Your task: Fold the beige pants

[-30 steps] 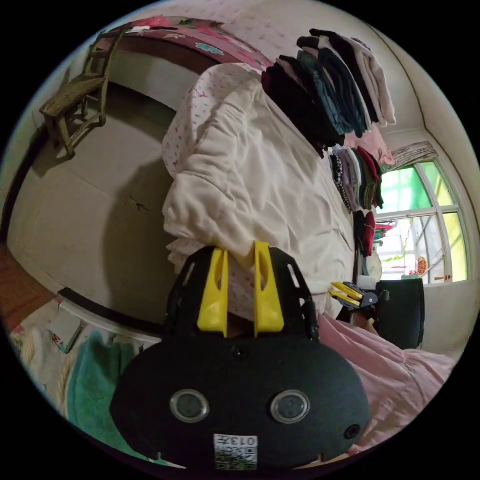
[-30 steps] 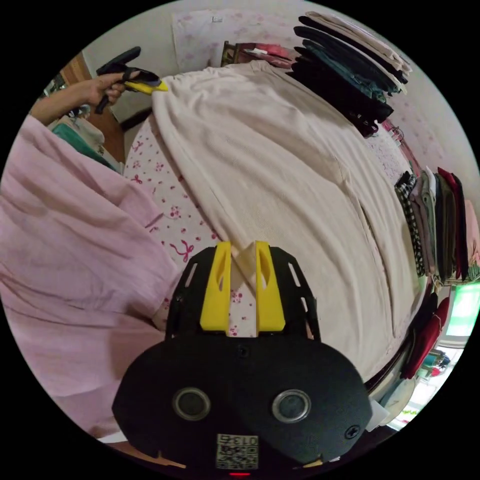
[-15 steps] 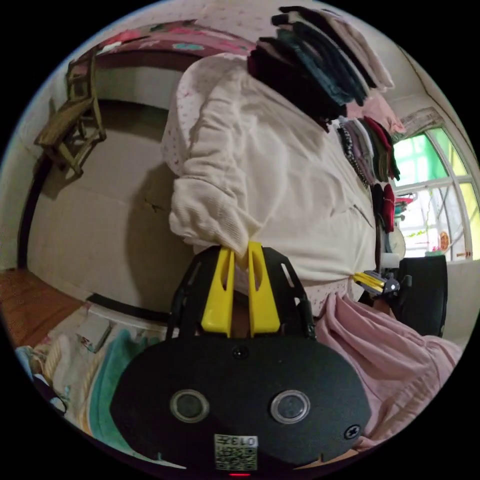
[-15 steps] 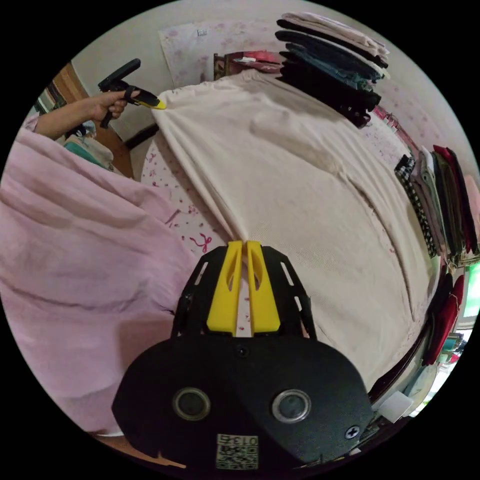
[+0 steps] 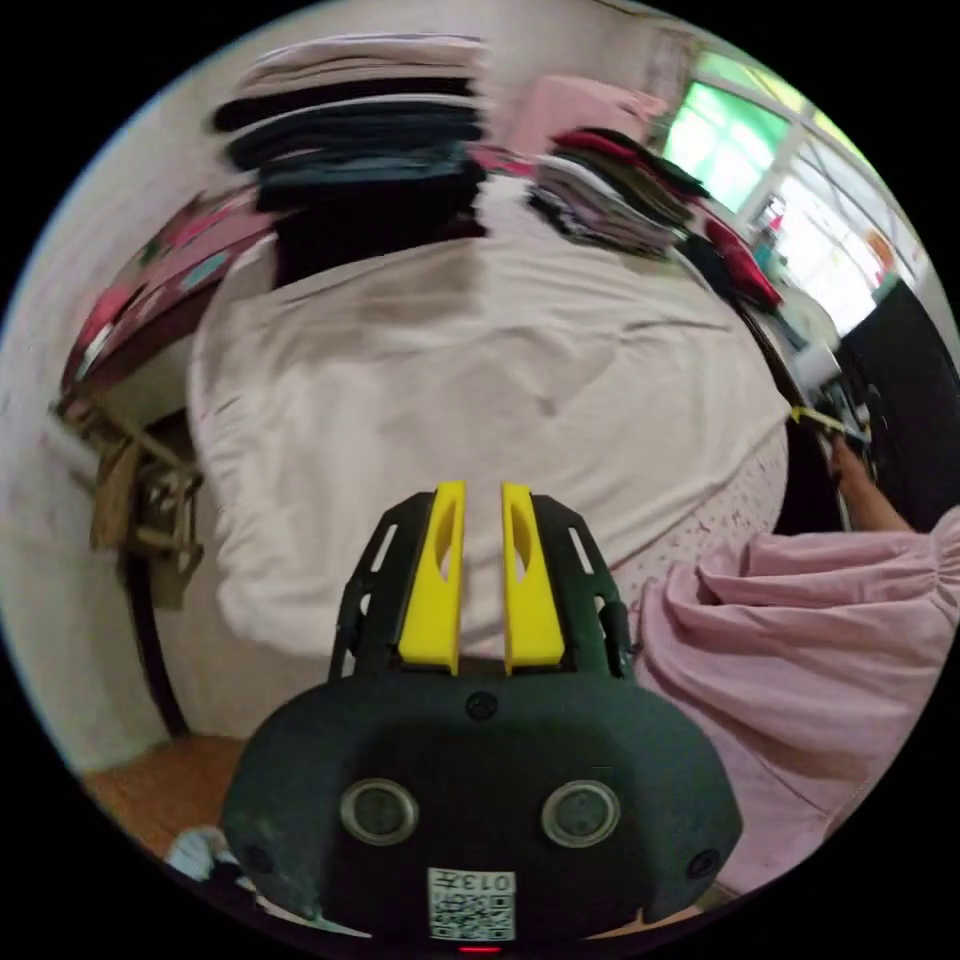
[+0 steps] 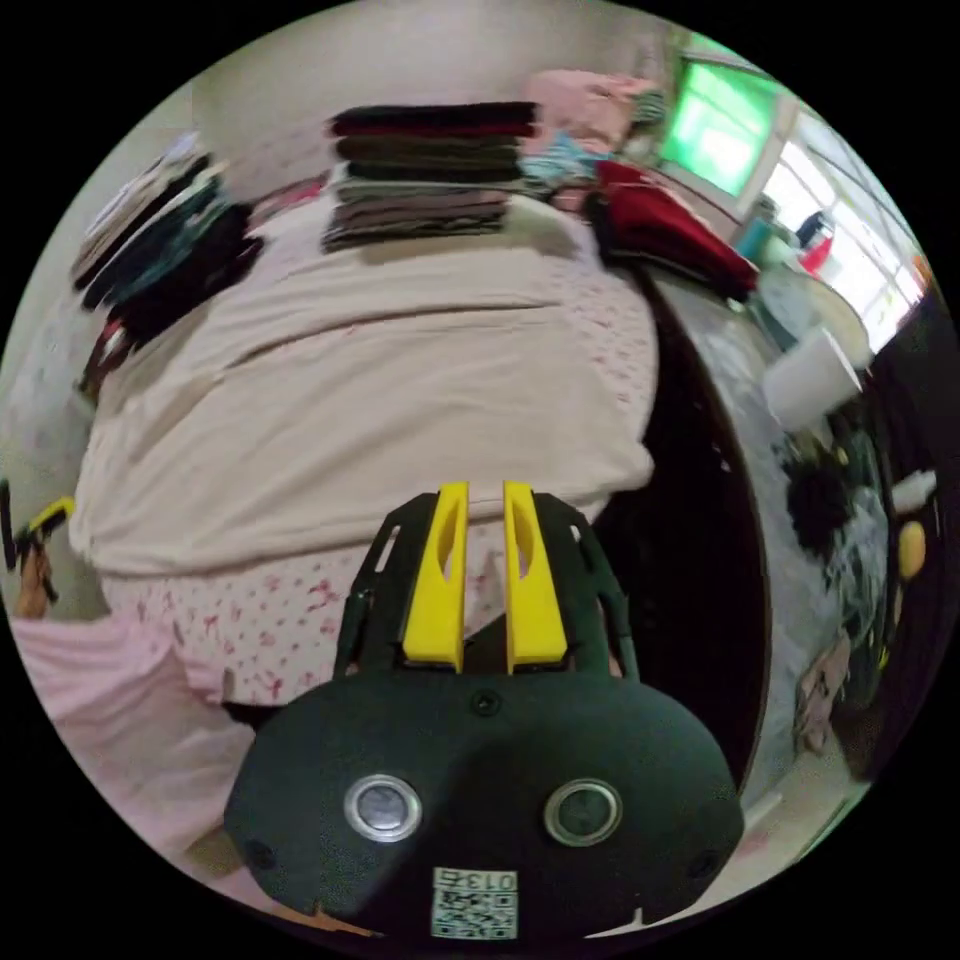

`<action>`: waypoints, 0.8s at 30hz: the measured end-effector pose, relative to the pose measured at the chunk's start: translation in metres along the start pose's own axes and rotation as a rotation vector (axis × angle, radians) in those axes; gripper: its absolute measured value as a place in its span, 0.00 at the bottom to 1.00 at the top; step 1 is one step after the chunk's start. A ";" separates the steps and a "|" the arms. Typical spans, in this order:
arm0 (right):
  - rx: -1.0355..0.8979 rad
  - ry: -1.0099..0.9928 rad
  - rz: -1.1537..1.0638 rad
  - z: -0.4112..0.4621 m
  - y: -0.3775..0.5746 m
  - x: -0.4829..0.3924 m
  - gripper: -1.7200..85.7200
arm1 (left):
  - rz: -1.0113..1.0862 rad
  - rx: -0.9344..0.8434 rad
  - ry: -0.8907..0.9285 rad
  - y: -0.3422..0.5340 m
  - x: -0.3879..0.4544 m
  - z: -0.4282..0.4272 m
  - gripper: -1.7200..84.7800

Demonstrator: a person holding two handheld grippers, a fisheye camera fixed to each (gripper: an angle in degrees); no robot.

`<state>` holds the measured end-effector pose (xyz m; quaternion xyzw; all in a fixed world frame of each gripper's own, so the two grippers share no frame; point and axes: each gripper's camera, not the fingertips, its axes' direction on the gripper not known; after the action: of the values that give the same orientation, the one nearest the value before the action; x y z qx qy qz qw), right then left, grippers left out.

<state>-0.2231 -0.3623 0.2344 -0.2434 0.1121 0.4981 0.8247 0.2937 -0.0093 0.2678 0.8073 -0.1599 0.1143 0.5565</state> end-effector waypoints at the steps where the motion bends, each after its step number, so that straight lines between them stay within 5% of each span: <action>1: 0.009 0.018 0.053 0.001 0.002 0.018 0.11 | 0.099 -0.021 0.037 -0.019 0.035 0.019 0.09; 12: -0.085 -0.206 0.519 0.069 0.020 0.232 0.12 | 0.606 -0.155 0.192 -0.134 0.269 0.165 0.09; 15: -0.092 -0.277 0.484 0.068 0.023 0.250 0.09 | 0.626 -0.185 0.208 -0.150 0.300 0.191 0.09; 24: -0.145 -0.050 0.258 0.057 0.012 0.268 0.10 | 0.578 -0.227 0.182 -0.165 0.339 0.232 0.06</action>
<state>-0.1085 -0.1227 0.1656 -0.2735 0.0853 0.6127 0.7366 0.6717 -0.2160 0.1669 0.6476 -0.3436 0.3208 0.5997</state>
